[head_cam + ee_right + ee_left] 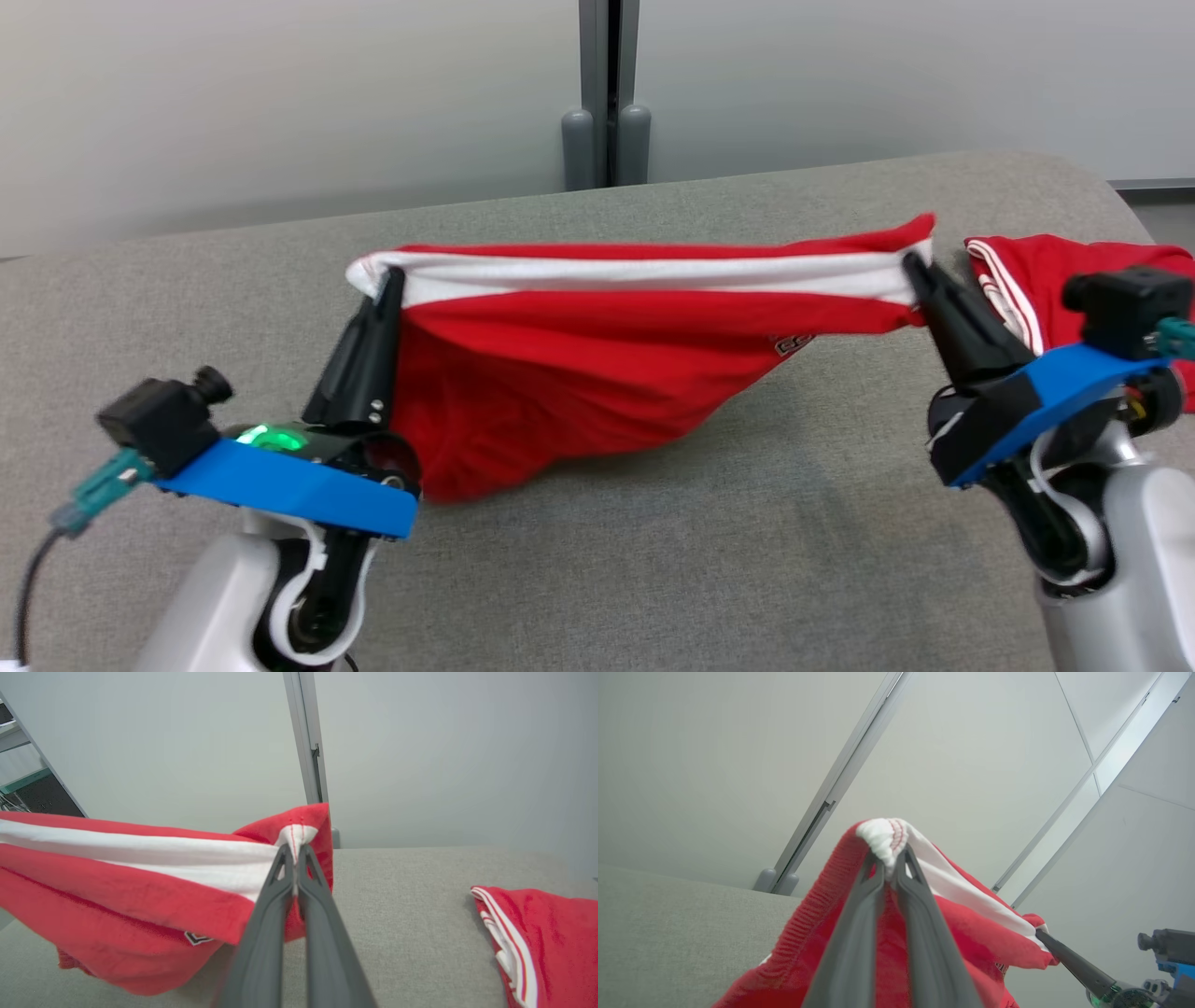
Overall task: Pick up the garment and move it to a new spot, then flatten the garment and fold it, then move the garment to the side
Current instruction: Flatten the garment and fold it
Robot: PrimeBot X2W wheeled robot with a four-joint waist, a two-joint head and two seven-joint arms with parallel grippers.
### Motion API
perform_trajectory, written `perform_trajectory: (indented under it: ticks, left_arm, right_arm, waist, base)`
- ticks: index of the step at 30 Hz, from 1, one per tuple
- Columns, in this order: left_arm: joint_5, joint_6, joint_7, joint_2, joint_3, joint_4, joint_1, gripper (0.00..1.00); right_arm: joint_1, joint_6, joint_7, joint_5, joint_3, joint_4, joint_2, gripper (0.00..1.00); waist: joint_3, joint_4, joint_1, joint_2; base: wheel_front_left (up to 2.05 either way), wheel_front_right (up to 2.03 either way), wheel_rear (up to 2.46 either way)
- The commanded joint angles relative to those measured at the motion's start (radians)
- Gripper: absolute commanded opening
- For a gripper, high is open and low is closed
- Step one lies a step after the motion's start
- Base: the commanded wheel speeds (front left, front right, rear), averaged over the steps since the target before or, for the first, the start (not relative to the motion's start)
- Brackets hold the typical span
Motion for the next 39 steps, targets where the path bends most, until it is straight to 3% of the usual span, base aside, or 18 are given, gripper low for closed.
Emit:
perform_trajectory:
  ticks: [1,9,12,16,23,30,35,39]
  left_arm:
    - [-0.012,0.016,0.015,0.016,0.013,-0.048,0.018,0.0]
    - [-0.096,0.149,0.173,0.082,0.071,-0.374,0.006,0.0]
    - [-0.091,0.185,0.22,0.104,0.081,-0.392,-0.047,0.0]
    - [-0.09,0.197,0.251,0.118,0.102,-0.33,-0.154,0.0]
    - [-0.017,0.182,0.25,0.126,0.113,-0.119,-0.45,0.0]
    - [0.096,0.124,0.144,0.14,0.122,0.083,-0.716,0.0]
    - [0.164,0.067,0.019,0.114,0.096,0.199,-0.815,0.0]
    - [0.195,0.027,-0.052,0.089,0.055,0.271,-0.78,0.0]
  right_arm:
    - [0.019,0.0,0.009,-0.003,-0.014,-0.043,-0.004,0.0]
    - [0.02,0.0,0.113,-0.014,-0.076,-0.31,0.002,0.0]
    - [-0.044,0.0,0.134,-0.001,-0.078,-0.316,0.007,0.0]
    - [-0.171,0.0,0.127,0.027,-0.051,-0.23,0.022,0.0]
    - [-0.535,0.0,0.005,0.006,0.006,0.063,0.048,0.0]
    - [-0.855,0.0,-0.241,-0.068,0.003,0.315,0.074,0.0]
    - [-0.95,-0.001,-0.369,-0.095,0.008,0.426,0.066,0.0]
    - [-0.887,-0.001,-0.4,-0.092,0.047,0.507,0.055,0.0]
  waist:
    - [-0.006,-0.006,0.0001,-0.0001]
    - [0.016,-0.01,0.0001,-0.0001]
    - [0.054,-0.014,0.0001,-0.0001]
    - [0.123,-0.025,0.0001,-0.0001]
    - [0.271,-0.055,0.0001,-0.0001]
    - [0.332,-0.069,0.0001,-0.0001]
    - [0.344,-0.059,0.0001,-0.0001]
    - [0.359,-0.055,0.0001,-0.0001]
  base:
    - [0.0,0.0,0.0]
    - [0.0,0.0,0.0]
    - [0.0,0.0,0.0]
    - [0.0,0.0,0.0]
    - [0.0,0.0,0.0]
    - [0.0,0.0,0.0]
    - [0.0,0.0,0.0]
    - [0.0,0.0,0.0]
